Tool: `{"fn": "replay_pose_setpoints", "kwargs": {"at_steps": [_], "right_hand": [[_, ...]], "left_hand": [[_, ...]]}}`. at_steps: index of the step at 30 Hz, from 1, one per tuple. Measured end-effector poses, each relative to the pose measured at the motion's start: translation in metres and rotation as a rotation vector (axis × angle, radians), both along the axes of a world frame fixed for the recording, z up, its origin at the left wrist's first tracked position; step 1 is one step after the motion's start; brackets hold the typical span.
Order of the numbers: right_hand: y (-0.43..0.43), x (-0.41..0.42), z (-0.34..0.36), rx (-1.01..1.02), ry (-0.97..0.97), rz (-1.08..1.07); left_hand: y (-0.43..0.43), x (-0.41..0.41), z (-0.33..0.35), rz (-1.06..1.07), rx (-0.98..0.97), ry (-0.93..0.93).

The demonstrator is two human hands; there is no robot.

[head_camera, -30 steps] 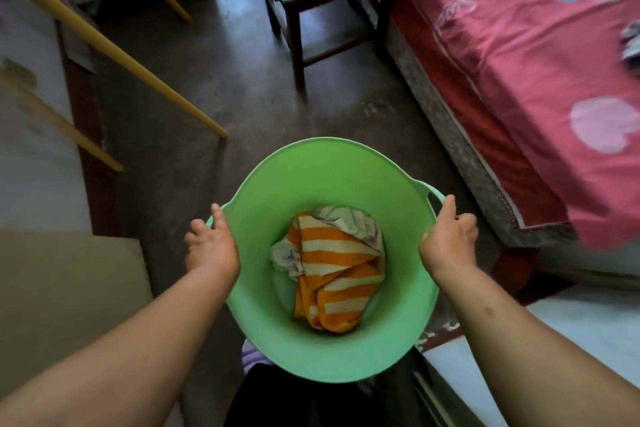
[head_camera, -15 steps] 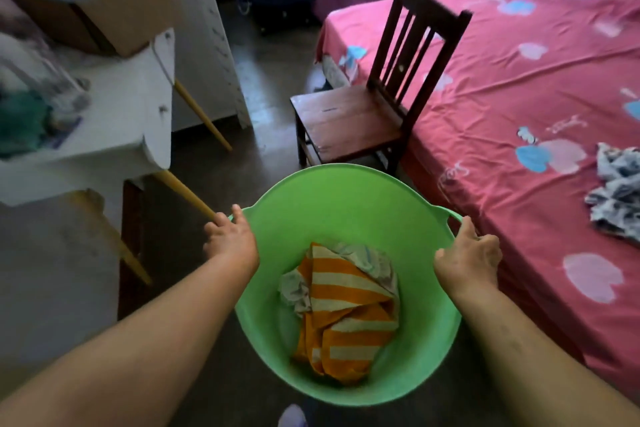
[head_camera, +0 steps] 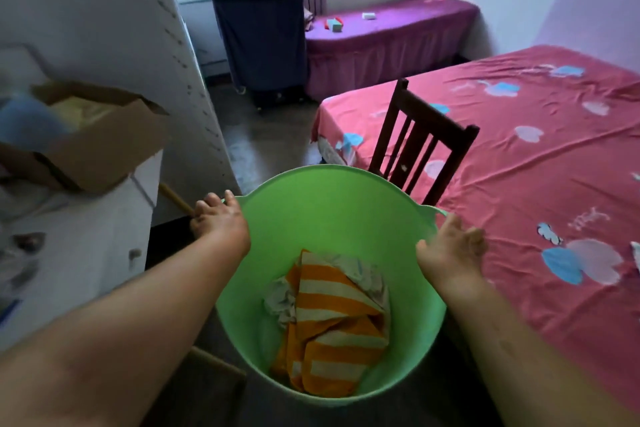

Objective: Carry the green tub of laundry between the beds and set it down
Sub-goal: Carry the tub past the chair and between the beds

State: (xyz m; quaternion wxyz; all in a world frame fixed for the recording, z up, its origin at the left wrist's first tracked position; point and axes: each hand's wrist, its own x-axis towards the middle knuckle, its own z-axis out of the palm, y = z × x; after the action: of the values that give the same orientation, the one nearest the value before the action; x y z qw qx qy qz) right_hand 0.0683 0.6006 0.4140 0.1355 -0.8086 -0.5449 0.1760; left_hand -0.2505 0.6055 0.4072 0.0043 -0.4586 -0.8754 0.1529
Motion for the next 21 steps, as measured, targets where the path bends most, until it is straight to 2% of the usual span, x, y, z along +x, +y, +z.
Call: {"fn": "replay_pose_setpoints", "kwargs": {"at_steps": [7,12,21], "right_hand": [[0.152,-0.056,0.017,0.030,-0.006,-0.033],[0.241,-0.099,0.022,0.008,-0.028,-0.060],[0.396,-0.147,0.032,-0.088,-0.049,-0.017]], "left_hand": [[0.157,-0.056,0.023,0.021,0.003,0.017],[0.269,-0.101,0.023,-0.059,-0.006,0.007],[0.455,-0.130,0.035,-0.120,0.040,0.010]]}}
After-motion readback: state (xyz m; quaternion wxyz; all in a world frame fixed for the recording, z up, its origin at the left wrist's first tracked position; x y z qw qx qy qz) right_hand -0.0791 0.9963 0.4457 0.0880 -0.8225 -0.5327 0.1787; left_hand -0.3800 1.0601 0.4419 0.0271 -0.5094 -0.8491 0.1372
